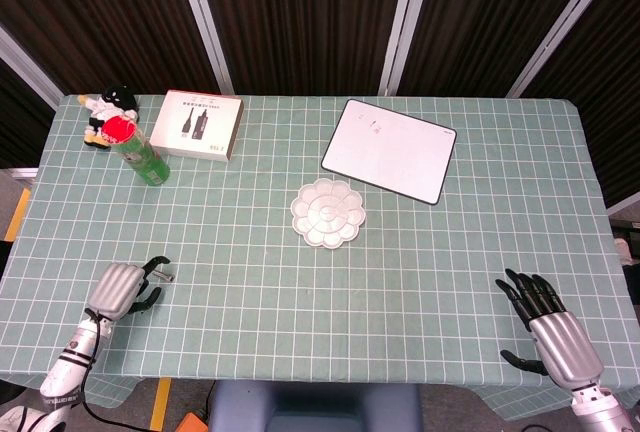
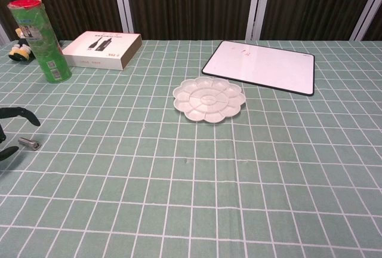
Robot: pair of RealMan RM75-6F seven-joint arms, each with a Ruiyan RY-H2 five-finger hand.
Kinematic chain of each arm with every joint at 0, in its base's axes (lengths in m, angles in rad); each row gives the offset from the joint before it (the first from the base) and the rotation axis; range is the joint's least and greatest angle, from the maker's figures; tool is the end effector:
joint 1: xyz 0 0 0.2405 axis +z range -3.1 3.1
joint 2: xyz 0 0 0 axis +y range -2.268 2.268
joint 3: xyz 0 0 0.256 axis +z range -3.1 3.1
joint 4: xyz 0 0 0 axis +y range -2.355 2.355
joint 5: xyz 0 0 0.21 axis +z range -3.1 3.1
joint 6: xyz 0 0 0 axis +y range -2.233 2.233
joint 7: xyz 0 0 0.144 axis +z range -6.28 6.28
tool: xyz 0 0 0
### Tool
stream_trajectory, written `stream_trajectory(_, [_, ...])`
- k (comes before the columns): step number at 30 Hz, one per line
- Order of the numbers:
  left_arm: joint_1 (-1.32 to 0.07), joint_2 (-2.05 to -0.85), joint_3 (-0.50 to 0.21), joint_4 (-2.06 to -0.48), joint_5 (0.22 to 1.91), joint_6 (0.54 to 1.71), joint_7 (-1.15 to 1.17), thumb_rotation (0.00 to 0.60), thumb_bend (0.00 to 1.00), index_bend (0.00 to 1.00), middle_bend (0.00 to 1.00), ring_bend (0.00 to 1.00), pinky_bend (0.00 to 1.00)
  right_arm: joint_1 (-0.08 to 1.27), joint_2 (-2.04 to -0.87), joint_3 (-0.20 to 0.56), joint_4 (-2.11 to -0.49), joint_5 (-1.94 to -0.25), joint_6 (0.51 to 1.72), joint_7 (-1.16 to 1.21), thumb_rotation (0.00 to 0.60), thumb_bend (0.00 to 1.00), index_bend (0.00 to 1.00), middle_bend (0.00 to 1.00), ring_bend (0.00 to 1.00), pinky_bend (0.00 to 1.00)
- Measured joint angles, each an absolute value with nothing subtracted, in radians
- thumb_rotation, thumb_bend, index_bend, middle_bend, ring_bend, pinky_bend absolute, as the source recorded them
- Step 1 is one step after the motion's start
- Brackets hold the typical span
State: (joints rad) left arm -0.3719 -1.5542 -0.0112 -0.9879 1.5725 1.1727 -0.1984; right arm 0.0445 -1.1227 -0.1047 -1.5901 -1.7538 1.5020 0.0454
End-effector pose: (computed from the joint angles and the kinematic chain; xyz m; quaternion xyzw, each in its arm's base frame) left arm -0.3289 0.2734 0.0267 -0.7119 -0.3854 -0.3494 0.4718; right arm -0.2987 -0.1310 0.1283 0.6762 -0.3973 0.3856 0.4861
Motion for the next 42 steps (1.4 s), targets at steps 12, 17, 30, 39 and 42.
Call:
stream_trajectory(12, [-0.394,-1.617,-0.01,-0.857,1.535,1.138,-0.244,0.6,0.42,0.39,1.0,1.0,1.0,0.044,-1.123,-0.104,-1.592,-1.751,1.503,0.044,0.6,0.18,0.0,0.0,0.0,0.0])
stream_trajectory(17, [-0.393,-1.619,-0.007,-0.848,1.529,1.138,-0.247,0.6,0.42,0.43,1.0,1.0,1.0,0.044,-1.123,-0.104,-1.593,-1.752,1.504,0.043,0.6,0.18,0.0,0.0,0.0,0.0])
stream_trajectory(30, [-0.399,-1.632,-0.005,-0.825,1.517,1.129,-0.26,0.6,0.44,0.5,1.0,1.0,1.0,0.045,-1.124,-0.103,-1.593,-1.749,1.502,0.041,0.6,0.18,0.0,0.0,0.0,0.0])
stream_trajectory(39, [-0.398,-1.62,-0.005,-0.85,1.521,1.158,-0.244,0.6,0.46,0.51,1.0,1.0,1.0,0.045,-1.125,-0.105,-1.595,-1.75,1.501,0.039,0.6,0.18,0.0,0.0,0.0,0.0])
stream_trajectory(42, [-0.397,-1.611,-0.005,-0.871,1.525,1.171,-0.235,0.6,0.46,0.51,1.0,1.0,1.0,0.045,-1.125,-0.105,-1.595,-1.75,1.501,0.039,0.6,0.18,0.0,0.0,0.0,0.0])
